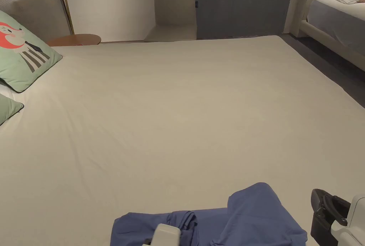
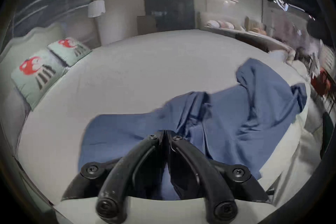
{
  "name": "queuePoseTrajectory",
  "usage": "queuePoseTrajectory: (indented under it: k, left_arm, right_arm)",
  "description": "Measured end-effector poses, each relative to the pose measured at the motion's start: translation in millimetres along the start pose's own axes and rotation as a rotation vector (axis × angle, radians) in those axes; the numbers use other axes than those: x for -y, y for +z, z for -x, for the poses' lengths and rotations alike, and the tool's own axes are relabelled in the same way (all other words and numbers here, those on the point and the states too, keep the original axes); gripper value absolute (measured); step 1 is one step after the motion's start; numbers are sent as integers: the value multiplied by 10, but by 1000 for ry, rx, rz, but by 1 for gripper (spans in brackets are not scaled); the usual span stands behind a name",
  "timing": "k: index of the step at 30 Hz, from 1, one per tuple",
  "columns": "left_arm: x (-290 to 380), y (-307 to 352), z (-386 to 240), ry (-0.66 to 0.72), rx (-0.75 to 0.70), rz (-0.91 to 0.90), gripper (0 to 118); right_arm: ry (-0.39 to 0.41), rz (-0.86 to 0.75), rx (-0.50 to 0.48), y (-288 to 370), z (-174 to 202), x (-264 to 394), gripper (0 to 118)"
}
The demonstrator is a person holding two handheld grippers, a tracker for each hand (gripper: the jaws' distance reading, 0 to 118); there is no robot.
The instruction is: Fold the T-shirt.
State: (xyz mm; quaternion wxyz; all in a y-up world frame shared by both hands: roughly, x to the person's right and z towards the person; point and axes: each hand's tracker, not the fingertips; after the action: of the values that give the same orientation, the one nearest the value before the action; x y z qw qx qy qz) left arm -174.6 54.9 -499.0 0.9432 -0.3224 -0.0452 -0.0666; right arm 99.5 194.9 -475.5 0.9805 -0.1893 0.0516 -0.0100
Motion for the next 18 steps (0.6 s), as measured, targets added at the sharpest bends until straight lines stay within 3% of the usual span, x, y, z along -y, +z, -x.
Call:
queuePoseTrajectory:
  k: [4,12,18]
  left_arm:
    - [-58,47,-360,-68,59,-22,1]
    - [-301,76,-450,44,248,-7,1]
    - [-440,370,460,381,420,-87,1]
  right_arm:
    - [-2,-1,6,18,-38,13,1]
    - [-9,-15,15,48,-62,10,1]
    - [-6,-25,8,33,-43,-26,1]
